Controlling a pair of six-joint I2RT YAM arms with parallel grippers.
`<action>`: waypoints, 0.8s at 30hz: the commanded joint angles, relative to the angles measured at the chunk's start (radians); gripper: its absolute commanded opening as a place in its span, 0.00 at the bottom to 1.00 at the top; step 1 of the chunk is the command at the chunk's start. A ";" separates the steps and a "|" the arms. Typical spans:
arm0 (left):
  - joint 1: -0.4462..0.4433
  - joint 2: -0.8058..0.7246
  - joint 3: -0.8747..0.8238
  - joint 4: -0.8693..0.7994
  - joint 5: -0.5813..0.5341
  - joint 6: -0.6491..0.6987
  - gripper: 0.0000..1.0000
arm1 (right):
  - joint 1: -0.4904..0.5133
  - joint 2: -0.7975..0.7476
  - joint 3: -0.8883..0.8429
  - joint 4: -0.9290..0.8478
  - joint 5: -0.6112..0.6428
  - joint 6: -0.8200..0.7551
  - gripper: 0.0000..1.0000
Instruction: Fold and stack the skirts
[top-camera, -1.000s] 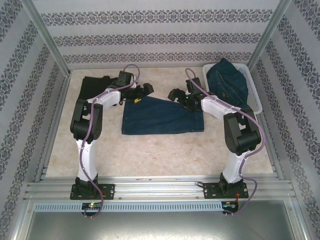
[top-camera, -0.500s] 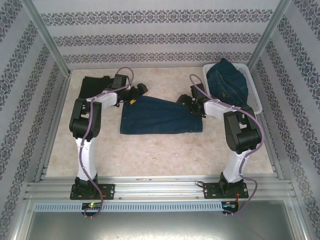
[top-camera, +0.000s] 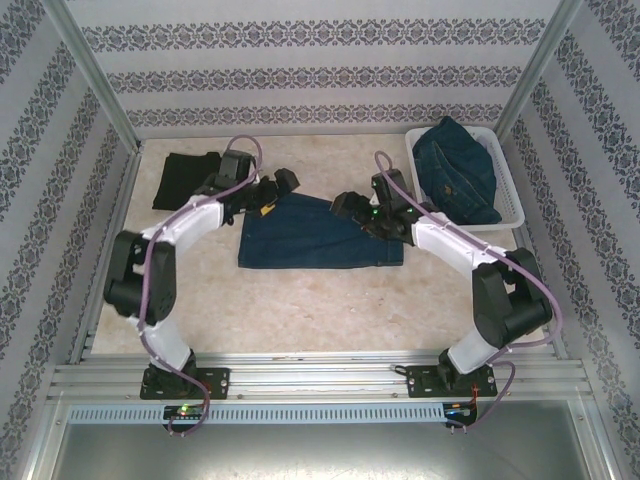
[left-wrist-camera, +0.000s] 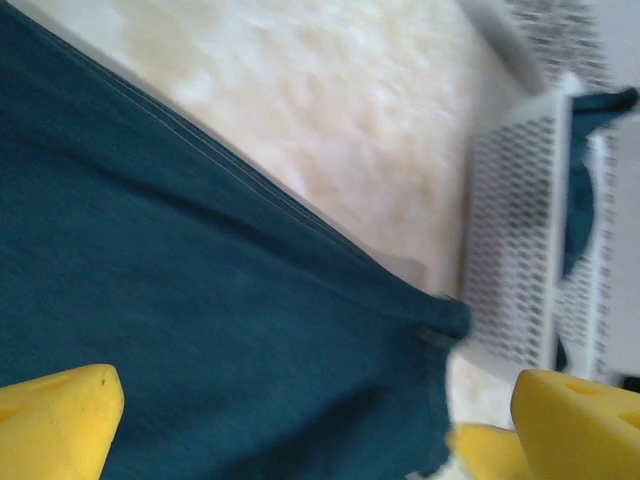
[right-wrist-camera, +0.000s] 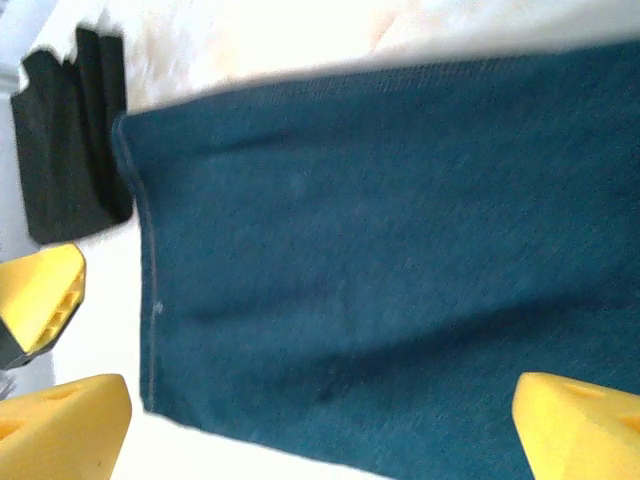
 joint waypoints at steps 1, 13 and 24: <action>-0.030 -0.036 -0.158 0.171 -0.004 -0.211 1.00 | 0.027 0.040 -0.061 0.136 -0.198 0.143 0.98; -0.057 0.057 -0.376 0.343 -0.165 -0.344 1.00 | 0.106 0.250 -0.089 0.450 -0.211 0.343 0.98; 0.064 -0.016 -0.557 0.164 -0.289 -0.217 1.00 | -0.042 0.017 -0.258 0.037 0.041 0.091 0.98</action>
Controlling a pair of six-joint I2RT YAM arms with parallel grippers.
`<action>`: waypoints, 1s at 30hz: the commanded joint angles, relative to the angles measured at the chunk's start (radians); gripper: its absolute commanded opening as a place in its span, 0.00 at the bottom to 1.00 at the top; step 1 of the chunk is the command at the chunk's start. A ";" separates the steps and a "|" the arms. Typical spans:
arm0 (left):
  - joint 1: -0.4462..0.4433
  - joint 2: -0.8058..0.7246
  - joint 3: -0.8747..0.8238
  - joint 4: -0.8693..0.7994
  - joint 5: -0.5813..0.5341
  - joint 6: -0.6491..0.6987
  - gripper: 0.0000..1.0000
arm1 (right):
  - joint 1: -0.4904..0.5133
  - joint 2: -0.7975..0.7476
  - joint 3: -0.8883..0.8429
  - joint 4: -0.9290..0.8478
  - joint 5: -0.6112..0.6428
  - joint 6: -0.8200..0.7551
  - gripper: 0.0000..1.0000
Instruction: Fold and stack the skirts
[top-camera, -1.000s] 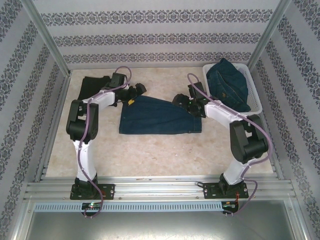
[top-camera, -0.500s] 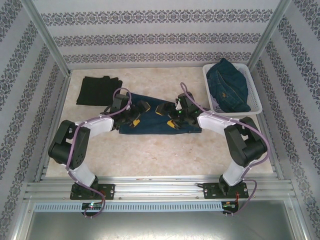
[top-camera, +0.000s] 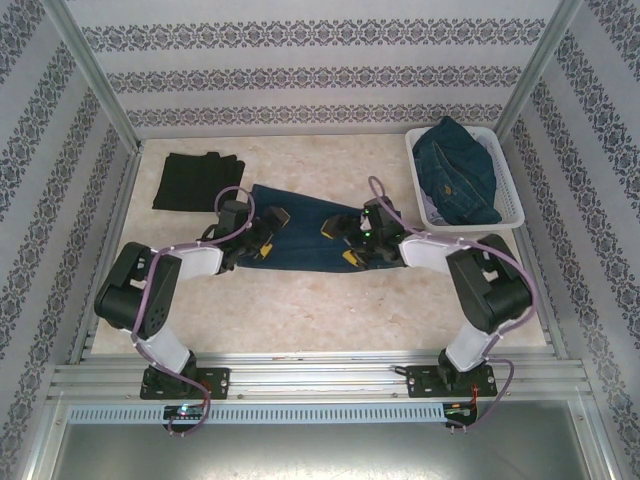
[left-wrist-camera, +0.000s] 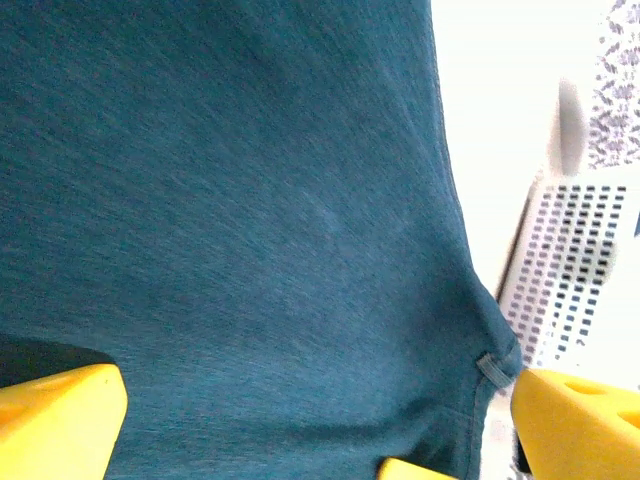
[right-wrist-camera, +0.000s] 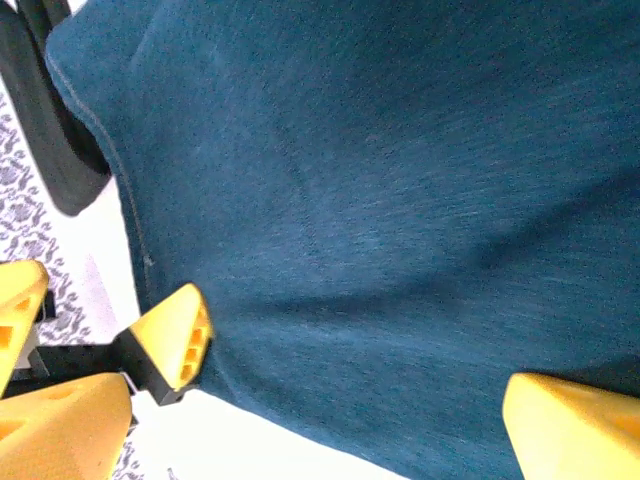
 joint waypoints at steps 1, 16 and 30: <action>0.074 0.033 -0.077 -0.280 -0.157 0.124 1.00 | -0.078 -0.085 -0.054 -0.279 0.167 -0.151 0.98; 0.133 -0.134 0.035 -0.350 0.065 0.217 1.00 | -0.252 -0.182 -0.003 -0.493 0.080 -0.510 0.78; 0.227 -0.058 0.274 -0.765 -0.303 0.743 1.00 | -0.242 0.015 0.059 -0.374 -0.155 -0.512 0.64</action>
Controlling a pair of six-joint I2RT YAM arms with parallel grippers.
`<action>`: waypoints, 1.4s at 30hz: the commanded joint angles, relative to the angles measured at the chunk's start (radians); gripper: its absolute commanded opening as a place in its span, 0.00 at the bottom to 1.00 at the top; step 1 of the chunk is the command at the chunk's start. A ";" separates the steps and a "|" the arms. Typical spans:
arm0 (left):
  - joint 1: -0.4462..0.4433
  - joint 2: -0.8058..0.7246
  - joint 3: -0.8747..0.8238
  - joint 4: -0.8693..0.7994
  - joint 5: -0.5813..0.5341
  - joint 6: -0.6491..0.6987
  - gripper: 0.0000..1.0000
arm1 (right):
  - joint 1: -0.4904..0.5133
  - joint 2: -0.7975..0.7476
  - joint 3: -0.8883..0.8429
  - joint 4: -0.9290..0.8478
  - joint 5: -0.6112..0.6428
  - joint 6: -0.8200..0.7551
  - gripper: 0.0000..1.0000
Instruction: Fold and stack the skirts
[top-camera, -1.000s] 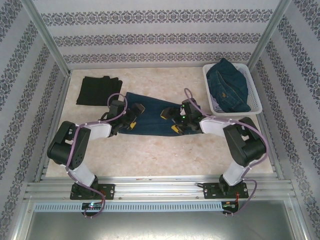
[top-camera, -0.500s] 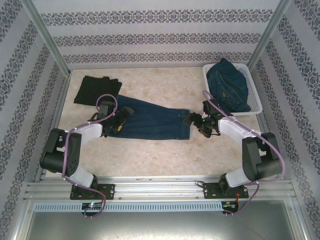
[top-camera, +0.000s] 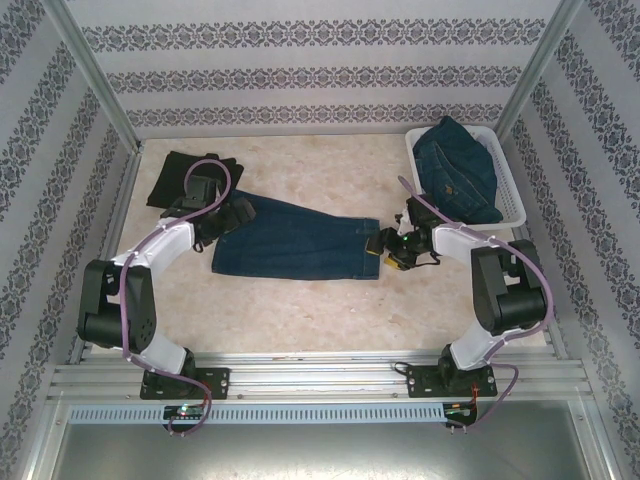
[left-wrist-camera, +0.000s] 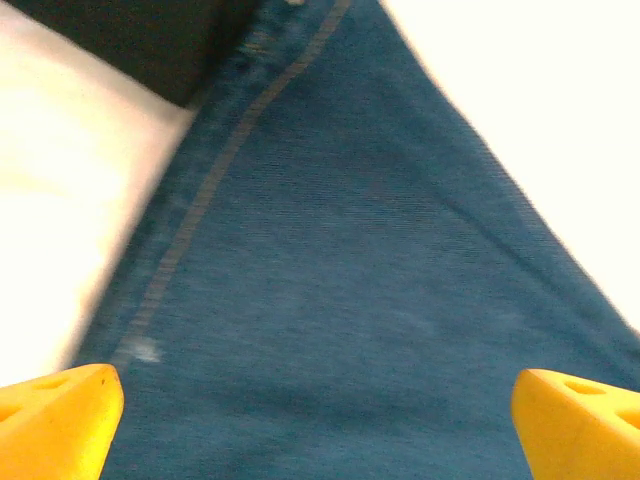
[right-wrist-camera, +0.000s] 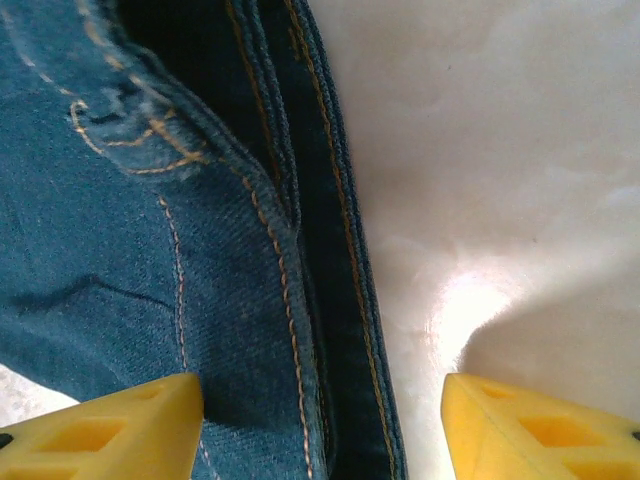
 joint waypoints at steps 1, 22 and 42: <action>0.058 0.067 0.008 -0.116 -0.074 0.173 1.00 | 0.021 0.035 0.029 0.050 -0.067 0.001 0.63; 0.089 0.173 -0.089 0.034 0.254 0.133 0.53 | 0.073 0.053 0.046 0.214 -0.041 0.104 0.00; -0.107 0.223 -0.070 0.107 0.333 -0.057 0.31 | 0.210 -0.011 0.536 -0.572 0.461 -0.076 0.00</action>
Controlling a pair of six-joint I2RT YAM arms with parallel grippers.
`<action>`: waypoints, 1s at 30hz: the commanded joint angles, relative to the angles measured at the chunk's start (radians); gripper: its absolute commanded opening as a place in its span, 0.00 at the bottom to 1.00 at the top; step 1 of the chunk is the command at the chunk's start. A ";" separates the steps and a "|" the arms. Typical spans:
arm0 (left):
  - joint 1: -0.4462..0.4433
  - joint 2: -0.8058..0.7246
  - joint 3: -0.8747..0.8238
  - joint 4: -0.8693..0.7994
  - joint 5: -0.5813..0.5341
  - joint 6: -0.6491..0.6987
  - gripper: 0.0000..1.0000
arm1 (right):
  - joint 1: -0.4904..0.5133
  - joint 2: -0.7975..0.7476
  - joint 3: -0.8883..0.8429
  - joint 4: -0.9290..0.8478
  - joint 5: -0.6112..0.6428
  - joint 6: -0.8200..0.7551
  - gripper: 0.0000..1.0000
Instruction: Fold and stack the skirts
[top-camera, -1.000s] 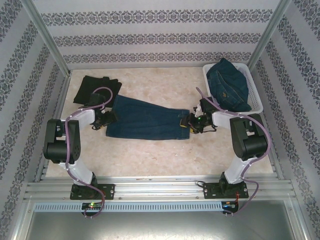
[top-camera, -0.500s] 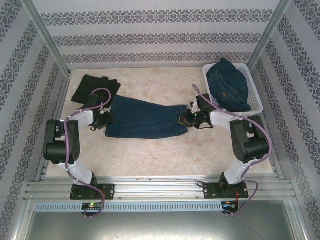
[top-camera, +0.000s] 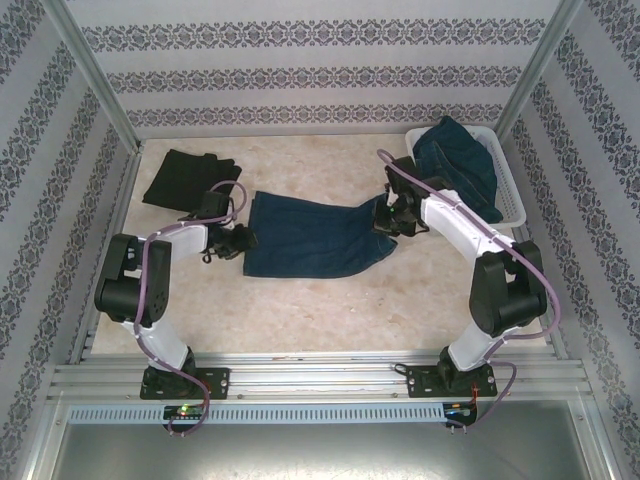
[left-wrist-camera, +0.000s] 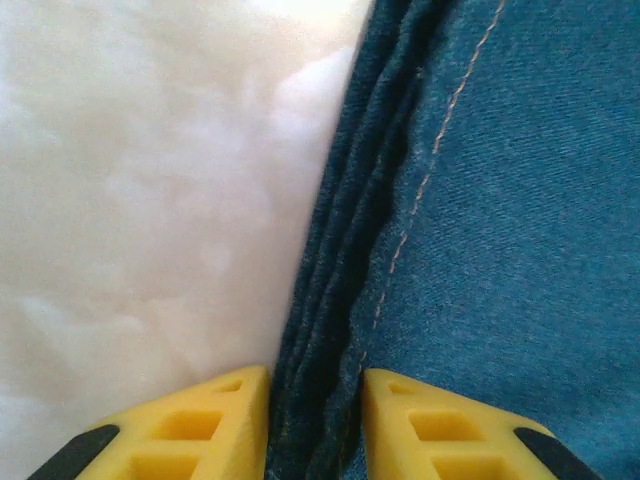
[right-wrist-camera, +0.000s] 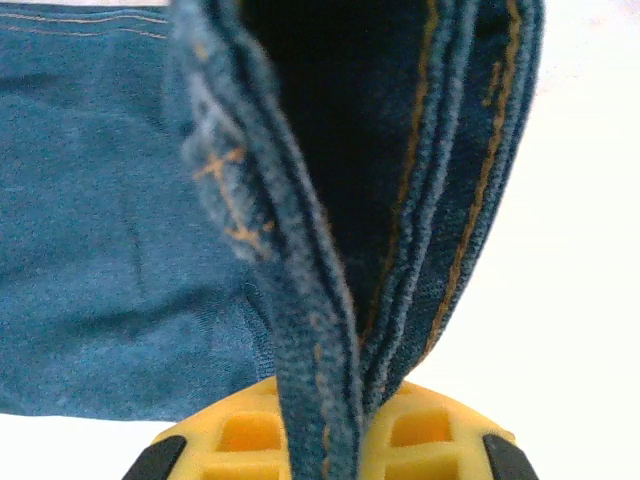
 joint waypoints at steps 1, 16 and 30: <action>-0.065 0.052 0.008 -0.005 0.104 -0.042 0.32 | 0.073 0.005 0.118 -0.110 0.088 0.011 0.00; -0.069 0.079 0.051 0.018 0.146 -0.046 0.33 | 0.308 0.348 0.469 0.102 -0.103 0.236 0.00; -0.061 0.070 0.070 -0.054 0.115 -0.011 0.34 | 0.343 0.403 0.543 -0.077 0.064 0.167 0.01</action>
